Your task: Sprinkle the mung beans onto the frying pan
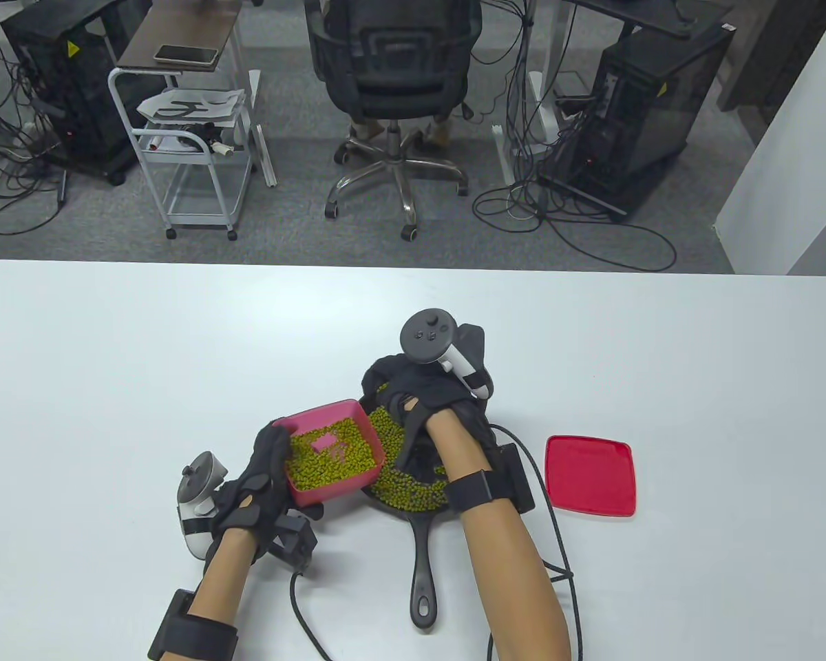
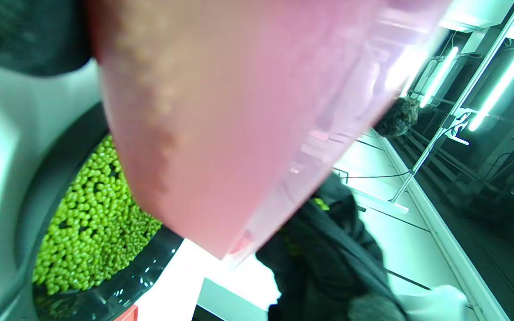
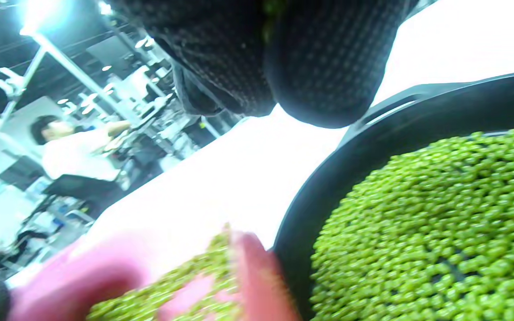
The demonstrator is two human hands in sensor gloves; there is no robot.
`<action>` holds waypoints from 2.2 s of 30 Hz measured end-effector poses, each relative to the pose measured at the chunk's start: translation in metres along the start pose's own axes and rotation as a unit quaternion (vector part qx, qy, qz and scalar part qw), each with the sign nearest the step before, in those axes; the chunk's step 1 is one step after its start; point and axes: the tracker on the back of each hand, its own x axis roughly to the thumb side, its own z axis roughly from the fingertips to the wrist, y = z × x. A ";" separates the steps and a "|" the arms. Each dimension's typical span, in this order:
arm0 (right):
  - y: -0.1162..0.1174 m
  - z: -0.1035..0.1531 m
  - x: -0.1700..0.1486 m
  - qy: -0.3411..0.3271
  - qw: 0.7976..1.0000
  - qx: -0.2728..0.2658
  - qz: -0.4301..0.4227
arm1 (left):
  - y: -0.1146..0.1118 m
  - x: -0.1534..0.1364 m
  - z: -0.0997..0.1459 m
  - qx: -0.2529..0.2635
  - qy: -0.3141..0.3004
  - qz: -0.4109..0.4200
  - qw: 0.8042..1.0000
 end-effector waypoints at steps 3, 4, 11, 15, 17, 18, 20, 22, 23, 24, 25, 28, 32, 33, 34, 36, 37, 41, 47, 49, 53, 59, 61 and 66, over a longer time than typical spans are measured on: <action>0.001 -0.010 -0.015 0.032 0.999 -0.021 0.013 | 0.000 0.000 0.000 -0.001 0.003 -0.002 1.000; 0.001 -0.014 -0.018 0.042 0.998 -0.026 0.027 | 0.000 0.000 0.000 -0.002 0.004 -0.002 1.000; -0.005 -0.025 -0.037 0.078 0.993 -0.057 0.074 | -0.001 0.001 0.001 -0.003 0.004 0.002 1.000; -0.011 -0.023 -0.047 0.089 0.988 -0.068 0.104 | -0.001 0.001 0.000 -0.005 0.004 0.001 1.000; -0.013 -0.020 -0.053 0.095 0.986 -0.056 0.125 | -0.001 0.001 0.000 -0.005 0.004 0.000 1.000; -0.013 -0.018 -0.055 0.099 0.985 -0.045 0.137 | -0.001 0.001 0.000 -0.005 0.004 0.000 1.000; -0.013 -0.015 -0.058 0.099 0.983 -0.031 0.152 | -0.001 0.001 0.000 -0.006 0.004 0.000 1.000; -0.011 -0.011 -0.061 0.098 0.982 -0.004 0.159 | -0.001 0.001 0.000 -0.007 0.003 0.000 1.000; -0.009 -0.009 -0.062 0.103 0.982 0.017 0.160 | -0.001 0.001 0.000 -0.008 0.003 0.000 1.000; -0.008 -0.007 -0.063 0.105 0.981 0.027 0.161 | -0.001 0.001 0.000 -0.008 0.003 0.000 1.000; -0.006 -0.006 -0.063 0.101 0.980 0.044 0.165 | -0.001 0.001 0.000 -0.008 0.002 0.000 1.000; 0.001 -0.002 -0.061 0.080 0.983 0.086 0.142 | 0.000 0.002 0.000 -0.009 0.001 0.002 1.000; 0.011 0.002 -0.050 0.041 0.987 0.121 0.101 | 0.000 0.001 0.000 -0.009 -0.001 0.003 1.000; 0.013 0.002 -0.048 0.036 0.986 0.126 0.099 | 0.000 0.002 0.000 -0.009 -0.001 0.004 1.000; 0.016 0.003 -0.045 0.029 0.986 0.130 0.096 | 0.000 0.002 0.000 -0.009 -0.001 0.004 1.000; 0.020 0.002 -0.040 0.023 0.986 0.136 0.095 | 0.000 0.002 0.001 -0.009 -0.001 0.005 1.000; 0.023 0.002 -0.038 0.020 0.984 0.146 0.097 | 0.000 0.002 0.001 -0.009 -0.001 0.006 1.000; 0.030 0.002 -0.034 0.015 0.982 0.165 0.092 | 0.000 0.002 0.002 -0.009 -0.002 0.008 1.000; 0.019 0.014 -0.025 -0.017 0.985 0.162 0.058 | 0.000 0.002 0.002 -0.008 -0.003 0.006 1.000; 0.011 0.021 -0.016 -0.042 0.988 0.144 0.044 | 0.000 0.002 0.001 -0.006 -0.002 0.001 1.000; 0.000 0.043 0.015 -0.120 0.988 0.094 0.017 | 0.000 0.001 0.001 -0.006 -0.003 -0.006 1.000; 0.033 0.056 0.059 -0.173 0.976 0.129 0.041 | -0.002 0.000 0.000 -0.010 -0.003 -0.011 1.000; 0.051 0.052 0.066 -0.128 0.970 0.173 0.111 | -0.003 0.000 0.001 -0.012 -0.005 -0.013 1.000; 0.082 0.042 0.075 -0.060 0.950 0.254 0.170 | -0.009 -0.001 0.003 -0.005 -0.011 0.014 1.000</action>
